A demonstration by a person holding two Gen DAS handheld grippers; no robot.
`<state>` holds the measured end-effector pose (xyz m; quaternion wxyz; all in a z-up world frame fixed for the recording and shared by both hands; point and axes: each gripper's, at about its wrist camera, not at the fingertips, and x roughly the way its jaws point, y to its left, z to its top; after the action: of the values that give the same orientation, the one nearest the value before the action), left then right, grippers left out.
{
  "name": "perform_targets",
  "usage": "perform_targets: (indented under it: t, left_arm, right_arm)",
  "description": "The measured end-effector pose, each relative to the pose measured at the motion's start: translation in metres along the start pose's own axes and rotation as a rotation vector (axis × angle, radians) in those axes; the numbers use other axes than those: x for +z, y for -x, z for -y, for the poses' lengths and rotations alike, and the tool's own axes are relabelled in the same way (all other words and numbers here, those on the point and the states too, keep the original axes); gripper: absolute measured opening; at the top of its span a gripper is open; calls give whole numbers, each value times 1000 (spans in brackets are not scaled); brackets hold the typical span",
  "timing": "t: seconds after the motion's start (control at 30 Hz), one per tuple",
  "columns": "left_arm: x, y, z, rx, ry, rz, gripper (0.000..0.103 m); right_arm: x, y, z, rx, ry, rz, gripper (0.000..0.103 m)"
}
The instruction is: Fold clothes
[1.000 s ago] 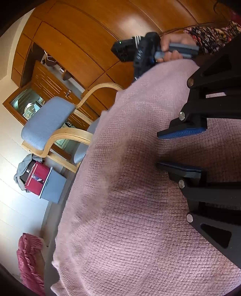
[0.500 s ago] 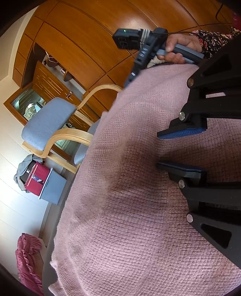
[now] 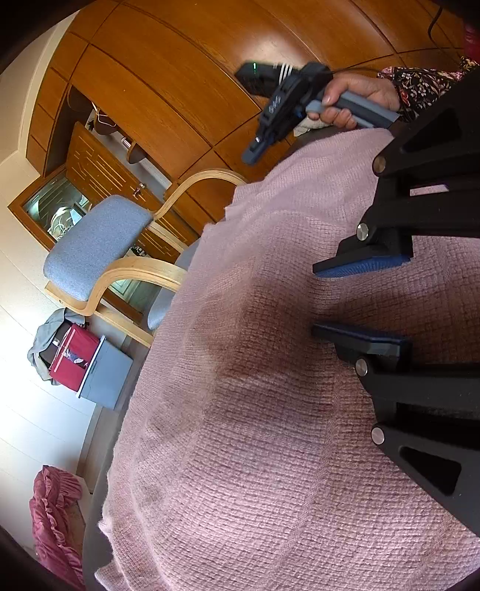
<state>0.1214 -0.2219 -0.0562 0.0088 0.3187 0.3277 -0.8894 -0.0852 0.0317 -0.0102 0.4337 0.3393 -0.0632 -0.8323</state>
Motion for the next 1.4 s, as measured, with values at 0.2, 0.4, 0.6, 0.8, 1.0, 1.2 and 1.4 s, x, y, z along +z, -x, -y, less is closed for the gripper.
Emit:
perform_targets:
  t: [0.2,0.4,0.6,0.8,1.0,1.2,1.4]
  left_arm:
    - [-2,5,-4,-2,0,0,25]
    - [-1,4,-5,-7,5,-1,25]
    - [-1,4,-5,-7,7,-1,25]
    - [0,4,-4,-4,5,1,25]
    - [0,4,-2,5,-2,0,25]
    - [1,4,-3,1,1,0,25]
    - [2,3,-4,-3,5,1,25]
  right_arm:
    - [-23,-42,-23,-48,125,-216,6]
    - [-17,13,30,-36,-123,-101,27]
    - [-48,44,49,226,-254,-147,75]
    - [-67,41,37,236,-229,-249,75]
    - [-60,8,17,234,-178,-278,74]
    - [-54,-14,16,281,-223,-300,27]
    - [-56,-18,27,408,-340,-279,28]
